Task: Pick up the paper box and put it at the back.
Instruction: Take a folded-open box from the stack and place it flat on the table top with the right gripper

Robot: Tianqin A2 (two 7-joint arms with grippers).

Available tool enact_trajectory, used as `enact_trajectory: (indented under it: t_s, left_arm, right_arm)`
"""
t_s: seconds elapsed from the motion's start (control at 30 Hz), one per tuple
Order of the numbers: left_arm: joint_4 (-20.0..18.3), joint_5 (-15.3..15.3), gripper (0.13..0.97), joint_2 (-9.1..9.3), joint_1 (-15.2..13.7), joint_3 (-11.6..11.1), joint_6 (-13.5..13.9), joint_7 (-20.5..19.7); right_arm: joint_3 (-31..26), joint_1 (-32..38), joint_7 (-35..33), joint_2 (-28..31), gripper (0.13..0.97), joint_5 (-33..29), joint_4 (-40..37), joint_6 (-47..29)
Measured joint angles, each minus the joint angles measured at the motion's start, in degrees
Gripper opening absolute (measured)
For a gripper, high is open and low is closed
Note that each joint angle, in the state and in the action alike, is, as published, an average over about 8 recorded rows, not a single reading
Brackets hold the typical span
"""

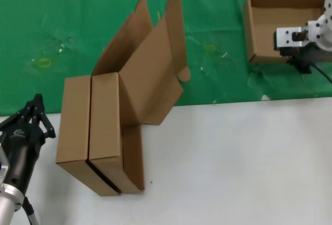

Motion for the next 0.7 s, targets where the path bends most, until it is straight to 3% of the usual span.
enact_trajectory:
  t_s: [0.7]
  left_arm:
    - [0.00,0.00,0.144,0.00,0.00,0.00,0.00,0.00]
  right_arm:
    - [2.42,3.87,-7.06,-4.82,0.148,2.51,-12.32,2.62]
